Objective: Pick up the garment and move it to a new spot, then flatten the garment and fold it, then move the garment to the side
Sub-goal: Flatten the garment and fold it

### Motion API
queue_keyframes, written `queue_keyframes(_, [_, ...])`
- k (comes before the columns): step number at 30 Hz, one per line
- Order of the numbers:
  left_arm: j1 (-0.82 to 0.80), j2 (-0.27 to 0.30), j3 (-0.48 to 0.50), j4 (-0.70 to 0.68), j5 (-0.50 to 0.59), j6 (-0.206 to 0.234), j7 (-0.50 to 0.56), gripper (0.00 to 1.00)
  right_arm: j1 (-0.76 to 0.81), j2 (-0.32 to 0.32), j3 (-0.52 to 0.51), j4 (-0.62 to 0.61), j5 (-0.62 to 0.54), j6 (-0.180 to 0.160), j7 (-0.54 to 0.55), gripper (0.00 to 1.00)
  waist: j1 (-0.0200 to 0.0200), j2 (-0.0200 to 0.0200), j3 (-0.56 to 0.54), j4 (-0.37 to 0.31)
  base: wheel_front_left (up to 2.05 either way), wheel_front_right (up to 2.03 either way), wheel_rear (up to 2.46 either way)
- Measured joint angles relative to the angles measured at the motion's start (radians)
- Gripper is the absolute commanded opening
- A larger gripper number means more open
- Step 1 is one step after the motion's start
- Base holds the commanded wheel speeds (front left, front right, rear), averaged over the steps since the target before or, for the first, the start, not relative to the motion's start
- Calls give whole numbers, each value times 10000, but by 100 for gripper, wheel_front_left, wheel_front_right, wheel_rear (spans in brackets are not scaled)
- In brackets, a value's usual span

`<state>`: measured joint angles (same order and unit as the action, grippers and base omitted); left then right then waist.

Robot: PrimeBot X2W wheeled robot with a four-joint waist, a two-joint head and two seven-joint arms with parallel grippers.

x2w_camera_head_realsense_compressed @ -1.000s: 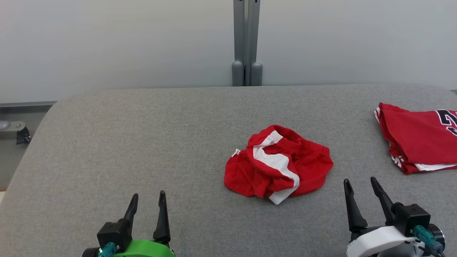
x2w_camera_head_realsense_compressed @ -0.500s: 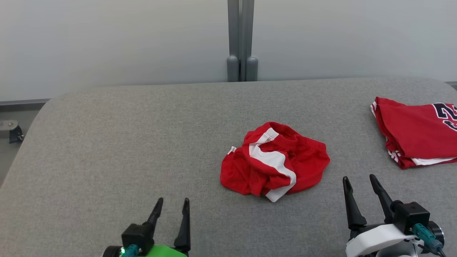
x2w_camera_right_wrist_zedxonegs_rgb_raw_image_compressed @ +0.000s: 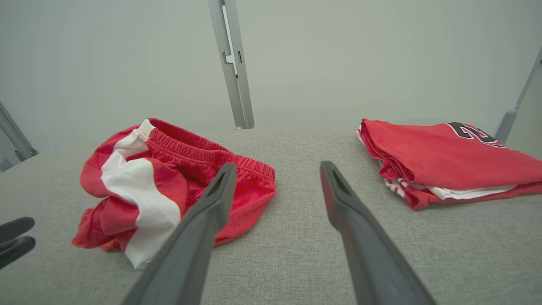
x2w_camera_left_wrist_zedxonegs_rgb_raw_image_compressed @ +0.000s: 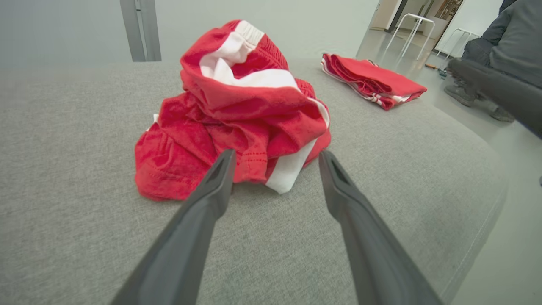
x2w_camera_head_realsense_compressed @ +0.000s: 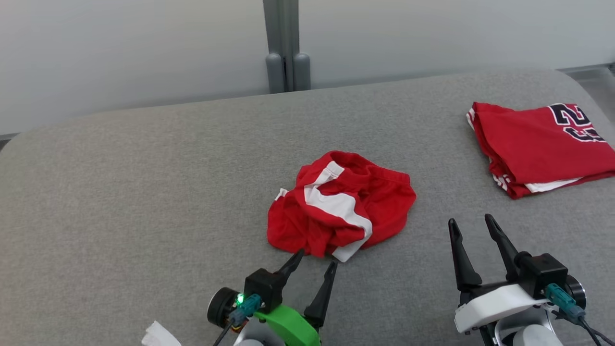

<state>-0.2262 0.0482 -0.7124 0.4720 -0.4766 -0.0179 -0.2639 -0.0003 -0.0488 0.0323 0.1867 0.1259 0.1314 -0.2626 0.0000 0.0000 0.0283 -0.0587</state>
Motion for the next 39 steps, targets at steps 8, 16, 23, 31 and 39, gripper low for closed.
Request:
queue_keyframes(8, [-1141, 2, -328, 1618, -961, 439, 0, 100, -280, -4, 81, -107, 81, 0, 0, 100, 0, 0, 538, -855, 0, 0, 0])
queue_keyframes(16, [-1244, 2, 73, 1475, -947, 504, 0, 0, -196, -15, -86, -88, 146, 0, 0, 100, 0, 0, 658, -1245, 0, 0, 0])
queue_keyframes(23, [-388, 111, 961, -454, 71, 550, 0, 0, 101, -8, -82, -54, 286, 0, 0, 100, 0, 0, 218, -914, 0, 0, 0])
queue_keyframes(31, [455, 928, 1643, -3097, 809, 777, 21, 0, 285, -6, -186, -58, 433, 0, 0, 100, 0, 0, -382, -183, 0, 0, 0])
queue_keyframes(39, [553, 2075, 2410, -2982, 263, 888, 1582, 0, 299, -6, -73, -113, 487, 0, 0, 100, 0, 0, -577, 148, 0, 0, 0])
